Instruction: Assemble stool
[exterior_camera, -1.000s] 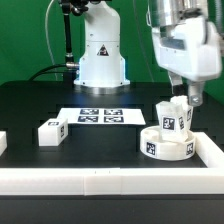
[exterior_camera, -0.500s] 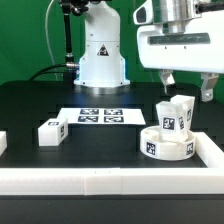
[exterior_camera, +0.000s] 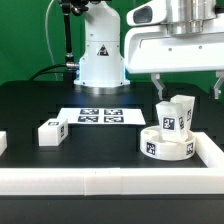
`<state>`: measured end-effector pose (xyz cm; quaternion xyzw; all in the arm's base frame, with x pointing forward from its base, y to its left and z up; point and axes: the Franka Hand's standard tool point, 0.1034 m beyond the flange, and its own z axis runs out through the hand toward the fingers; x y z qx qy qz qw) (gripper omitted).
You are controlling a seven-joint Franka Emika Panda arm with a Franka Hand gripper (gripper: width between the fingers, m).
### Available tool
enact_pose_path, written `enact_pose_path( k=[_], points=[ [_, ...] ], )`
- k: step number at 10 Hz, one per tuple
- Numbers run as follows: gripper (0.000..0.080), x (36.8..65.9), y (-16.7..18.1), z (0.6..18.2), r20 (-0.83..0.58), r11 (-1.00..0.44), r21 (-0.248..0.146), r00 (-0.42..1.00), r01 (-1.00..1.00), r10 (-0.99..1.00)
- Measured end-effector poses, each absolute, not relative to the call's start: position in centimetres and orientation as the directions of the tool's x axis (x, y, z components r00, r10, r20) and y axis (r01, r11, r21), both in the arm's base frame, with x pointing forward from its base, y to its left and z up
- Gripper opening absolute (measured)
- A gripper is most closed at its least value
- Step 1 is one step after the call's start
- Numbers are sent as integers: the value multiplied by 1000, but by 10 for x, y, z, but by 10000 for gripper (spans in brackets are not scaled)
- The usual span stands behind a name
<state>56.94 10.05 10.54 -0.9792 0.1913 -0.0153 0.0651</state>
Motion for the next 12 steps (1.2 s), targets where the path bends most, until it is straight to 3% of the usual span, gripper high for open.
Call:
enact_pose_path(
  k=[1, 4, 8, 12],
  points=[
    [649, 571, 90, 104, 15, -913, -157, 923, -377, -384],
    [649, 571, 87, 103, 50, -975, -141, 982, -171, -180],
    [649, 569, 95, 102, 92, -963, -85, 964, 258, 250],
    [649, 567, 91, 99, 102, -882, -59, 881, 468, 461]
  ],
)
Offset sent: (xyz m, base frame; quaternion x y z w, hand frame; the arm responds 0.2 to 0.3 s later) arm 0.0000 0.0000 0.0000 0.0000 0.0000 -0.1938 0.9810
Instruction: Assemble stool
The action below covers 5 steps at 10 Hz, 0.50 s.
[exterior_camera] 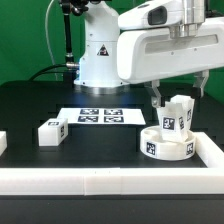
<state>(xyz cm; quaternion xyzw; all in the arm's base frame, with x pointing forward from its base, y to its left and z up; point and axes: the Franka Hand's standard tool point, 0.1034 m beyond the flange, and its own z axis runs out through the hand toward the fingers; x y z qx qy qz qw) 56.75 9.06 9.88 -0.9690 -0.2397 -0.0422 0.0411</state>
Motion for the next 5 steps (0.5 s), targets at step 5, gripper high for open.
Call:
enact_pose_path(
  k=[5],
  points=[
    [649, 561, 91, 87, 102, -713, 14, 708, 701, 698]
  ],
)
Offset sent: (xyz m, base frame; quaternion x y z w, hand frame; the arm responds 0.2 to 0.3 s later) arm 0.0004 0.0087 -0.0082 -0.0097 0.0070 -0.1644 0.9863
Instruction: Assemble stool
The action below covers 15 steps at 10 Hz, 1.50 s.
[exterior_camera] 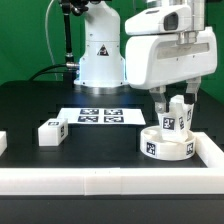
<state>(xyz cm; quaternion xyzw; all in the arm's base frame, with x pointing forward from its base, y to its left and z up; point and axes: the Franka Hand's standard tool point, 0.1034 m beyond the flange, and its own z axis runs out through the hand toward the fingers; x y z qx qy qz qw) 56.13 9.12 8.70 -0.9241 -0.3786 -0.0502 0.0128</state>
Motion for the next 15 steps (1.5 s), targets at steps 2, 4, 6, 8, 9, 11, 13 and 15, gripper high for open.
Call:
enact_pose_path(
  k=[2, 4, 6, 8, 9, 11, 13, 15],
  points=[
    [649, 560, 91, 81, 97, -711, 14, 707, 703, 701],
    [649, 559, 91, 81, 96, -719, 13, 715, 695, 693],
    [386, 559, 92, 80, 95, -721, 12, 717, 693, 690],
    [335, 560, 92, 81, 97, -756, 8, 752, 655, 652],
    [335, 560, 91, 81, 96, -756, 8, 752, 654, 652],
    [335, 560, 91, 81, 97, -826, -4, 822, 564, 561],
    [335, 560, 91, 81, 96, -886, -15, 883, 463, 460],
    [337, 559, 92, 80, 92, -955, -36, 952, 296, 291]
  ],
)
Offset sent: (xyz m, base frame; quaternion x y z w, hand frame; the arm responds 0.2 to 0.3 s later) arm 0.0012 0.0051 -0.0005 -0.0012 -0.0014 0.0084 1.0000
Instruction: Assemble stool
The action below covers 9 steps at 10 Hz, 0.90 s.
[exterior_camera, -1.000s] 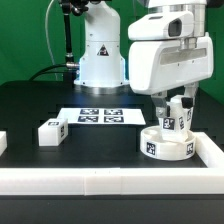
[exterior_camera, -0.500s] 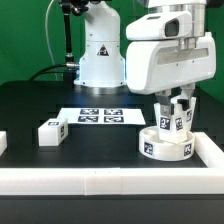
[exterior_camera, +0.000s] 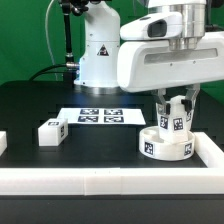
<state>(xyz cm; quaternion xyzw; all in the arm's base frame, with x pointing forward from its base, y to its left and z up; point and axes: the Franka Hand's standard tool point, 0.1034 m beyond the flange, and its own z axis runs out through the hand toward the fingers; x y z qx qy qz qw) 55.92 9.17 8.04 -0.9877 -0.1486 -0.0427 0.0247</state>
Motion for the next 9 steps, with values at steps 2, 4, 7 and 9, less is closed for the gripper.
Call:
enact_pose_path(
  k=[2, 4, 7, 9],
  points=[
    [337, 557, 94, 79, 79, -995, -60, 994, 85, 80],
    [337, 556, 96, 79, 66, -988, -84, 989, -129, -135],
    [337, 554, 102, 78, 21, -879, -123, 885, -460, -466],
    [337, 553, 116, 78, 5, -772, -136, 779, -621, -628]
  ],
)
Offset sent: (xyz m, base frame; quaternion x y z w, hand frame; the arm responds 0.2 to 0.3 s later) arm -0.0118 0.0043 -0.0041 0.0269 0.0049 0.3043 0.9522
